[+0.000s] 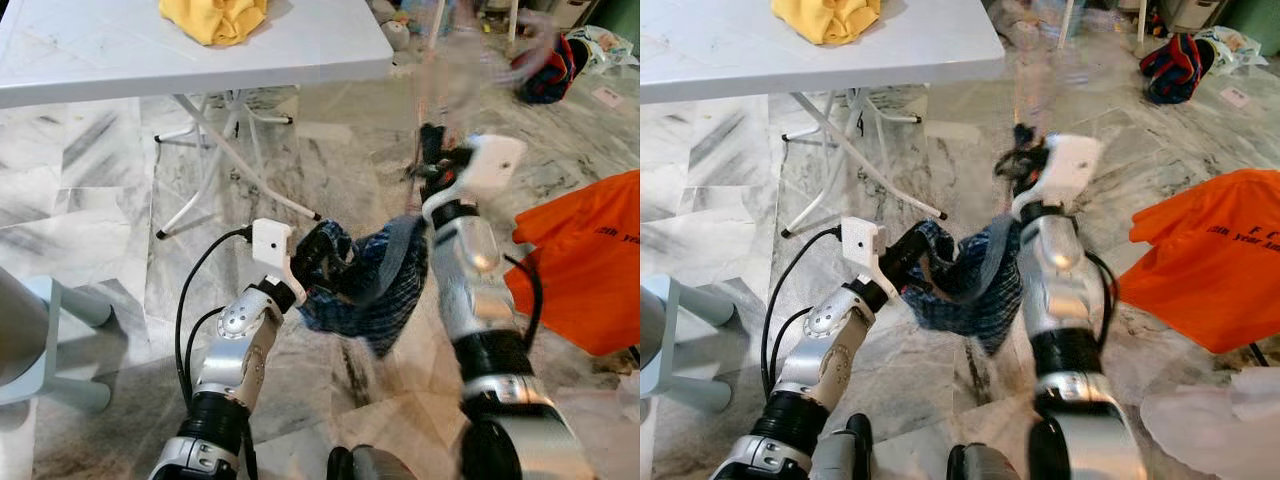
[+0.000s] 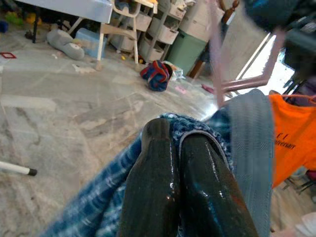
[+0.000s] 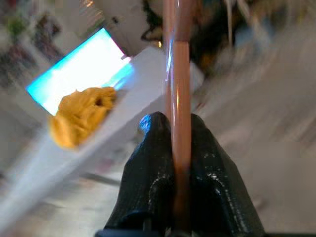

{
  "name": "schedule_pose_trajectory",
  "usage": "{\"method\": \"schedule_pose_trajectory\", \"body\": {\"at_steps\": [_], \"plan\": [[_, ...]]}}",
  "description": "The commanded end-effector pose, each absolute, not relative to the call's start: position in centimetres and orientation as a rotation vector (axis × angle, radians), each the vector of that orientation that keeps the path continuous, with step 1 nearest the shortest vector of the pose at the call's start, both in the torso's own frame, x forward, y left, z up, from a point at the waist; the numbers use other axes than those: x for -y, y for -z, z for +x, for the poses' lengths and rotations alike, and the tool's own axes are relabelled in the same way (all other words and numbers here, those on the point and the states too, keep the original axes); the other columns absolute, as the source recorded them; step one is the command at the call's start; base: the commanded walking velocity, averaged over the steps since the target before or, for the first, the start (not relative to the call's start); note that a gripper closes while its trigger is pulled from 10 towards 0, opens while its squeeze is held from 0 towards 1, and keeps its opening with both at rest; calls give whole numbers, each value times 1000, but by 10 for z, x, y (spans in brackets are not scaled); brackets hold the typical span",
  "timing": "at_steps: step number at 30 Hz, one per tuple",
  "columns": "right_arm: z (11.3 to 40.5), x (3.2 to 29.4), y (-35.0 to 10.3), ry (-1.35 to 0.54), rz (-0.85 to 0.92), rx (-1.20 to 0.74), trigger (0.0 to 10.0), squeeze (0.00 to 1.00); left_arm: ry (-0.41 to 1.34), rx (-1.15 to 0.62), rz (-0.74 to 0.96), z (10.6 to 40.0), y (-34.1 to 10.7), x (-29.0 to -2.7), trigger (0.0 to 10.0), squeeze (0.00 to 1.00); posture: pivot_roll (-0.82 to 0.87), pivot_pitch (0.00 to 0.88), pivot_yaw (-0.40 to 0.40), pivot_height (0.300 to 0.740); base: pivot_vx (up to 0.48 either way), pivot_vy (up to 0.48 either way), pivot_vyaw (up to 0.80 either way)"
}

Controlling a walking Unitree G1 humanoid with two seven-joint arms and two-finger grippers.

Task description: Hang hanger

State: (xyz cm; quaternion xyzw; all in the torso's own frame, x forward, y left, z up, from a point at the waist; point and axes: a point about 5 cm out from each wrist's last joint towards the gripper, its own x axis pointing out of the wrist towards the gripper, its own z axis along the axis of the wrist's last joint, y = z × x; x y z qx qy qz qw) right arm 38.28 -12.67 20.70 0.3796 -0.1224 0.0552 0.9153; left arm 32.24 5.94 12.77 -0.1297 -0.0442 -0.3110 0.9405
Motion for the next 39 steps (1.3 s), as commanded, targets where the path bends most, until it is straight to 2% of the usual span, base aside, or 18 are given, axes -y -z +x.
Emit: {"method": "schedule_pose_trajectory", "body": {"at_steps": [1,8,9,10,11,12,15,17,20,27,28,30,34,36,39], "plan": [[384,126,-197,-126,891,207,10000,0,655,97,-268,322,-132,-53,0,0,56,245,-98,740,0,0,0],[381,110,-198,-298,732,202,10000,0,596,109,-258,326,-135,-61,0,0,64,247,-104,740,0,0,0],[380,110,-199,-301,720,219,10000,0,591,108,-257,326,-135,-62,0,0,66,249,-106,740,0,0,0],[379,115,-197,-259,569,258,10000,0,574,105,-250,326,-133,-65,0,0,66,250,-108,740,0,0,0],[379,115,-197,-259,569,258,10000,0,574,105,-250,326,-133,-65,0,0,66,250,-108,740,0,0,0],[379,119,-195,-224,479,272,10000,0,556,97,-241,326,-130,-69,0,0,66,250,-108,740,0,0,0],[371,137,-202,-191,495,430,10000,0,513,85,-243,326,-125,-74,0,0,68,252,-107,740,0,0,0],[371,148,-198,-154,630,449,10000,0,486,66,-288,328,-123,-76,0,0,80,258,-98,740,0,0,0],[370,153,-200,-134,705,497,10000,0,495,60,-289,329,-123,-74,0,0,85,259,-90,740,0,0,0],[378,146,-219,-157,949,582,10000,0,609,69,-318,330,-135,-54,0,0,92,261,-68,740,0,0,0],[380,143,-222,-178,1066,602,10000,0,660,73,-333,329,-140,-46,0,0,93,261,-67,740,0,0,0],[380,140,-227,-235,1167,632,10000,0,706,72,-364,327,-145,-38,0,0,95,262,-65,740,0,0,0],[377,130,-231,-384,1294,673,10000,0,806,70,-402,321,-151,-19,0,0,97,264,-65,740,0,0,0],[376,129,-231,-410,1315,677,10000,0,815,67,-410,320,-151,-17,0,0,97,264,-65,740,0,0,0],[370,124,-237,-545,1402,717,10000,0,827,70,-415,319,-153,-14,0,0,94,264,-65,740,0,0,0]]}}
